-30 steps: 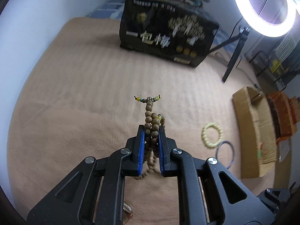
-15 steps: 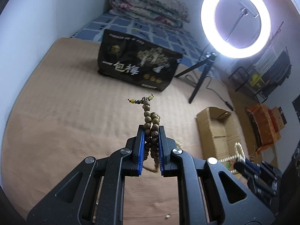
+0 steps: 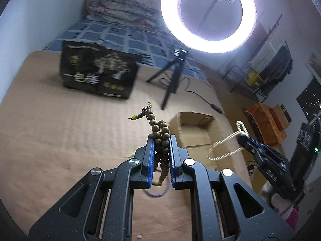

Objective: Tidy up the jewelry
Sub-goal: 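Carry the mala with the left gripper while the right gripper carries the pearls into the box, then open both grippers to drop the mala and pearl necklace in the box, then move the left gripper to the leather-strap watch while the right gripper approaches the dark bangle, then close the left gripper on the watch strap while the right gripper grasps the dark blue bangle, then carry the watch with the left gripper while the right gripper carries the bangle over the box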

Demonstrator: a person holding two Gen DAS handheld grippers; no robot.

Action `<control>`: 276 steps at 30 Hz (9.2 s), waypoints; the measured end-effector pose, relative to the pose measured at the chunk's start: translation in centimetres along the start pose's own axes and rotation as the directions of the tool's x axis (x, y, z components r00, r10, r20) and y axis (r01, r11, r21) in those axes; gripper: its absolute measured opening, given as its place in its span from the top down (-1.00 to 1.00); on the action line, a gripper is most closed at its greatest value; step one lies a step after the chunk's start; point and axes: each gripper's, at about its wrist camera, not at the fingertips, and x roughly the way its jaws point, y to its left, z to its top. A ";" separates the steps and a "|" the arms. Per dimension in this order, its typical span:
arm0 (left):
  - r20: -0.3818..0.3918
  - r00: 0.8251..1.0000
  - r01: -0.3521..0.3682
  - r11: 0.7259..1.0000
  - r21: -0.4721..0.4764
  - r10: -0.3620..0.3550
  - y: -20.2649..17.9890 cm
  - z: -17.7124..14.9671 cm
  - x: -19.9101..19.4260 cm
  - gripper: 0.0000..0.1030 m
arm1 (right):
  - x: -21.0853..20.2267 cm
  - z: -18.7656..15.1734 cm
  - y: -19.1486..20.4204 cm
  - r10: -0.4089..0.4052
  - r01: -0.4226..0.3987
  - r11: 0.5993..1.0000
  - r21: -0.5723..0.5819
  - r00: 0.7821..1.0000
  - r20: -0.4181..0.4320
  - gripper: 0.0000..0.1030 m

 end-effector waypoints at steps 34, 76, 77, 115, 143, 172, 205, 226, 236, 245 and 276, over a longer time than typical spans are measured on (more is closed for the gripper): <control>-0.192 0.974 0.146 0.983 0.108 -0.124 -11.2 -3.9 8.7 0.79 | 4.0 -0.3 -7.6 -0.088 0.099 0.989 0.106 0.991 -0.105 0.88; -0.011 0.982 -0.185 0.968 0.169 0.190 -0.8 -3.3 -2.0 0.09 | -0.1 -0.3 1.0 0.042 -0.042 0.999 0.006 0.996 -0.073 0.15; -0.004 0.980 -0.196 0.967 0.164 0.199 -0.2 -3.4 -2.5 0.02 | 0.1 -0.6 1.8 0.052 -0.054 0.998 -0.011 0.995 -0.085 0.09; -0.215 0.909 -0.319 0.928 0.192 0.356 15.9 -15.8 -6.4 -0.43 | 6.8 -11.8 12.1 0.057 -0.092 0.991 -0.100 0.950 -0.308 -0.27; -0.273 0.888 -0.319 0.924 0.210 0.369 16.5 -16.4 -3.8 -0.43 | 11.0 -13.0 10.8 -0.179 0.218 0.973 0.072 0.916 -0.360 -0.36; -0.306 0.866 -0.345 0.916 0.205 0.395 17.6 -16.0 -0.5 -0.42 | 12.5 -12.2 10.1 -0.185 0.211 0.975 0.077 0.949 -0.255 -0.22; -0.195 0.896 -0.345 0.903 0.257 0.398 14.1 -15.1 -2.0 -0.15 | 11.1 -13.0 10.0 -0.093 0.111 0.993 0.045 0.952 -0.290 0.91; -0.167 0.929 -0.297 0.933 0.201 0.332 13.8 -13.3 -3.2 -0.15 | 13.6 -11.7 10.3 -0.205 0.224 0.974 0.035 0.936 -0.286 -0.37; -0.163 0.937 -0.274 0.940 0.202 0.308 13.3 -12.8 -3.3 -0.15 | 15.4 -10.7 10.5 -0.251 0.261 0.965 0.008 0.935 -0.251 -0.38; -0.153 0.939 -0.275 0.941 0.199 0.307 13.1 -12.6 -3.5 -0.15 | 14.9 -10.9 10.5 -0.213 0.222 0.975 0.010 0.944 -0.253 -0.33; -0.037 0.964 -0.245 0.934 0.260 0.264 5.9 -10.2 -4.2 -0.15 | 2.3 -9.1 9.1 -0.099 0.099 0.995 -0.009 0.983 -0.153 -0.33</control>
